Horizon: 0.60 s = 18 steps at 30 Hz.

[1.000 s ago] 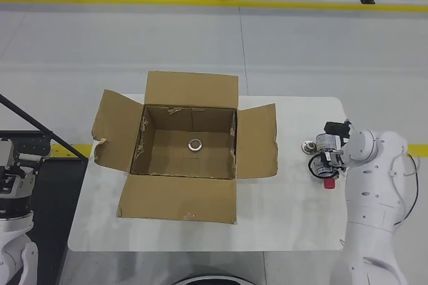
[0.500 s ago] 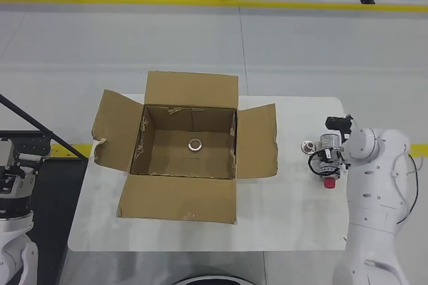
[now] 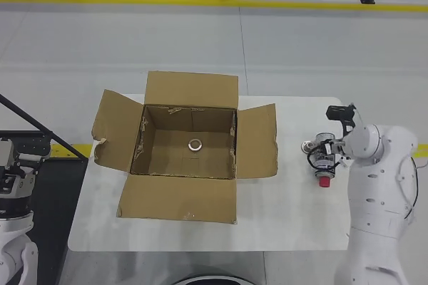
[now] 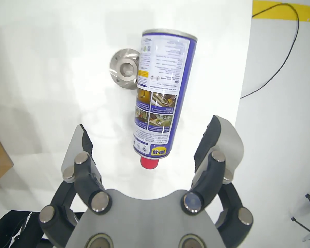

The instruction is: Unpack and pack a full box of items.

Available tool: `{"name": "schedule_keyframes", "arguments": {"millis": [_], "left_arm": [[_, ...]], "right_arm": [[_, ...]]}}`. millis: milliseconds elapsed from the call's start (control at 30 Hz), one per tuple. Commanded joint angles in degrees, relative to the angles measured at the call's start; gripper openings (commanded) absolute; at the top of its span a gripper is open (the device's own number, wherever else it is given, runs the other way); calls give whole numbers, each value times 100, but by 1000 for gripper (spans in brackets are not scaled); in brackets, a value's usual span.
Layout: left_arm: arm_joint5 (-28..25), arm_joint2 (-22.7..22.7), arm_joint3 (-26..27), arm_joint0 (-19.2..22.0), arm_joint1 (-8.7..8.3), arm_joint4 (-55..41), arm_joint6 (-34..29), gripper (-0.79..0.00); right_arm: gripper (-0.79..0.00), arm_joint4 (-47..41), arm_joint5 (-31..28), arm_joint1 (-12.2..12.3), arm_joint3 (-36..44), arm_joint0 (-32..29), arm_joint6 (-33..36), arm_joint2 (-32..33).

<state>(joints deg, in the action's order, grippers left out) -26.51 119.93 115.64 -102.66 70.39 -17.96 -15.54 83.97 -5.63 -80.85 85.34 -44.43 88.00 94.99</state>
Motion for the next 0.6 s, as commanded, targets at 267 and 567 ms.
{"name": "schedule_keyframes", "arguments": {"millis": [267,567], "left_arm": [[220,209,153,-22,5,1011,191,0],[283,289,164,-44,9,1512,244,0]], "right_arm": [[0,-238,444,-54,2630,-466,0,-882],[0,-884,523,-102,2997,-280,-136,-1317]]}}
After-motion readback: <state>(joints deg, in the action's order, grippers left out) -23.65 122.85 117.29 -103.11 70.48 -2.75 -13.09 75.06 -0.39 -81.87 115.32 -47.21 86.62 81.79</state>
